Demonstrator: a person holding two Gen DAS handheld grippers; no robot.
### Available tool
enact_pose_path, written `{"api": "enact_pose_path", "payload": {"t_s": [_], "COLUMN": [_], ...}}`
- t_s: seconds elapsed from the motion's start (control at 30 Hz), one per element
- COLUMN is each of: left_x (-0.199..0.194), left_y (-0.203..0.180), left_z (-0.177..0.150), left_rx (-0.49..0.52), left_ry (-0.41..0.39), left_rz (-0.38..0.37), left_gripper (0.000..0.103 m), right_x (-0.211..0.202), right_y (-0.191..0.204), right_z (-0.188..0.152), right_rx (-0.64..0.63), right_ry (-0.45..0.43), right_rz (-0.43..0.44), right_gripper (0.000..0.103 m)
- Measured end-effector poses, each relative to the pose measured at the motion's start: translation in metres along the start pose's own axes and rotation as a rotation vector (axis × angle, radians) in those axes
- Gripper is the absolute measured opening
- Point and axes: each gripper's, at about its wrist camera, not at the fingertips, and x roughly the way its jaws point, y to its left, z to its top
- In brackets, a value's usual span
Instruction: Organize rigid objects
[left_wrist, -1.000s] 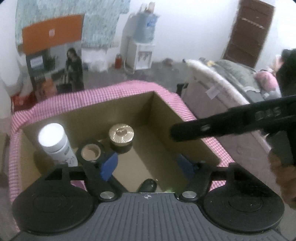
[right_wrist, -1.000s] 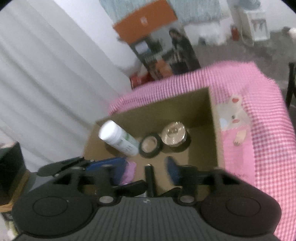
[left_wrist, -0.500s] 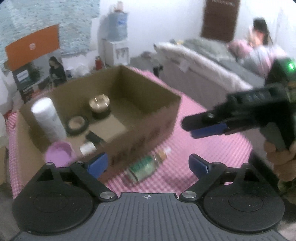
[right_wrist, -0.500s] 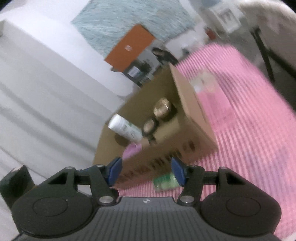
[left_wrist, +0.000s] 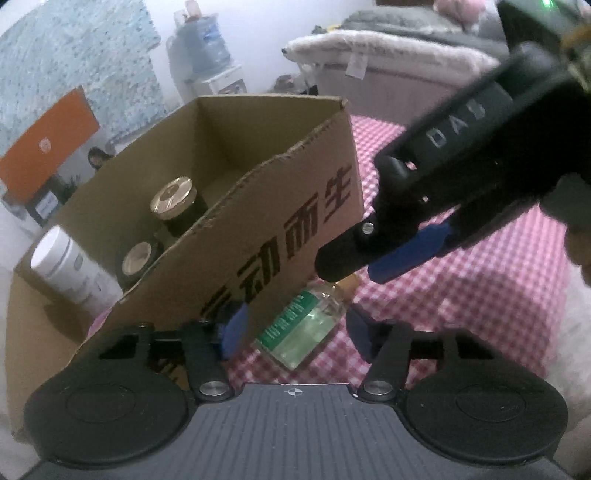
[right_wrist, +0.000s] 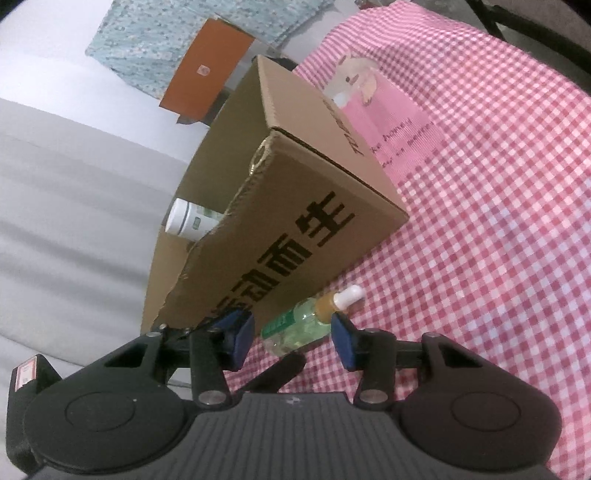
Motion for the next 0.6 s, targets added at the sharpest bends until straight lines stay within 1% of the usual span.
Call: {"api": "enact_pose_path", "payload": {"t_s": [0.1,0.2,0.3,0.47,0.5,0.6], "left_x": [0.007,0.007,0.001,-0.01,-0.01,-0.005], "left_y": [-0.005,-0.007,-0.01,-0.008,-0.007,-0.008], "left_z": [0.0,0.0,0.0,0.001,0.003,0.006], "left_rx": [0.016,0.013,0.001,-0.063,-0.07,-0.059], "left_ry": [0.022,0.026,0.037,0.054,0.058,0.069], "left_rz": [0.0,0.015,0.014,-0.052,-0.062,-0.042], "left_gripper": [0.046,0.044,0.039,0.039,0.04,0.041], "right_x": [0.005,0.007,0.007,0.005,0.005,0.009], "right_y": [-0.002,-0.006,-0.012,-0.015,-0.016,-0.014], "right_z": [0.003,0.005,0.008,0.008,0.009,0.009], "right_rx": [-0.003,-0.003,-0.004,-0.015,-0.018,-0.029], "right_ry": [0.001,0.002,0.006,0.008,0.009,0.017], "right_rz": [-0.006,-0.007,-0.008,-0.005,-0.005,-0.008], "right_gripper": [0.049,0.049,0.049,0.049,0.049,0.049]}}
